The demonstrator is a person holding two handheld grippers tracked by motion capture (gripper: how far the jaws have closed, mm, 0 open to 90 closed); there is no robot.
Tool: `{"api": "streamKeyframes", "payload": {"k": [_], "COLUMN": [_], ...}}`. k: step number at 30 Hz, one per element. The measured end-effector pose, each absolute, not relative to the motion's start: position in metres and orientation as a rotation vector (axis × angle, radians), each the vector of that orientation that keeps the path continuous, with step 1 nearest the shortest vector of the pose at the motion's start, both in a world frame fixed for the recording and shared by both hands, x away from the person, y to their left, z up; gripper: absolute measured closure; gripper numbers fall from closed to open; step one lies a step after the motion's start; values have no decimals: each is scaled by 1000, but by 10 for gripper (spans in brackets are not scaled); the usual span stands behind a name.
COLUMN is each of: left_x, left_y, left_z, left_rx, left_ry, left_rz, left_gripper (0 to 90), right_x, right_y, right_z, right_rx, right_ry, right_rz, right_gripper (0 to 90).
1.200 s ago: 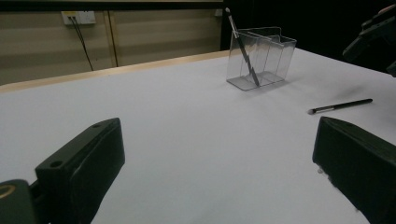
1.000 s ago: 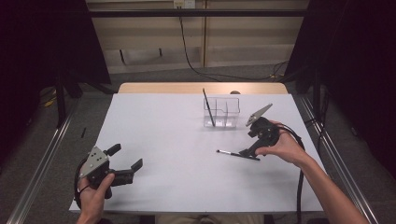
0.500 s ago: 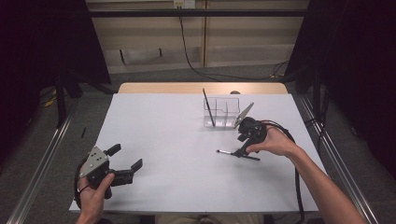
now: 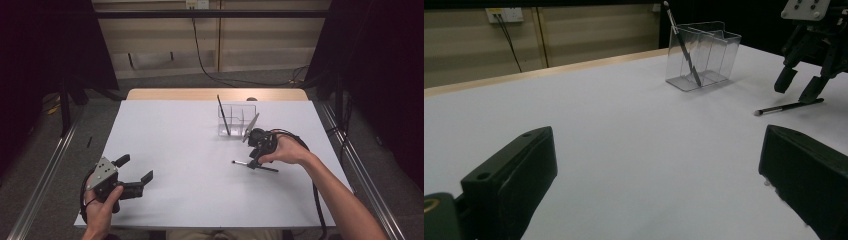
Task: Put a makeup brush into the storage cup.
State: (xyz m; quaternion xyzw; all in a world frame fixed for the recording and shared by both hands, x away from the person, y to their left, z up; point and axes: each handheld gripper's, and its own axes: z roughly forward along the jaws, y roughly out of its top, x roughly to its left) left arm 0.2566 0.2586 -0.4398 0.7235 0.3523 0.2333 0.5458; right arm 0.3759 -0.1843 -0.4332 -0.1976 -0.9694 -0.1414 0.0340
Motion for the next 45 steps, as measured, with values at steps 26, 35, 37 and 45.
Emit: {"api": "streamKeyframes", "payload": {"k": [26,35,37,45], "left_x": [257,257,257,257], "left_y": [257,257,257,257], "left_z": [-440,-441,-441,-441], "left_rx": [1719,1725,1727,1726], "left_ry": [830,831,829,833], "left_rz": [550,547,549,546], "left_gripper": [22,22,22,23], "right_x": [379,378,377,377], "right_y": [-170,-166,-166,-168], "right_z": [-449,-449,-449,-449], "right_rx": [-542,-532,-515,-539], "right_ry": [-3033,-3045,-3060,-3047], "right_rz": [-262,-223,-226,-258], "right_gripper": [782,842,843,843]}}
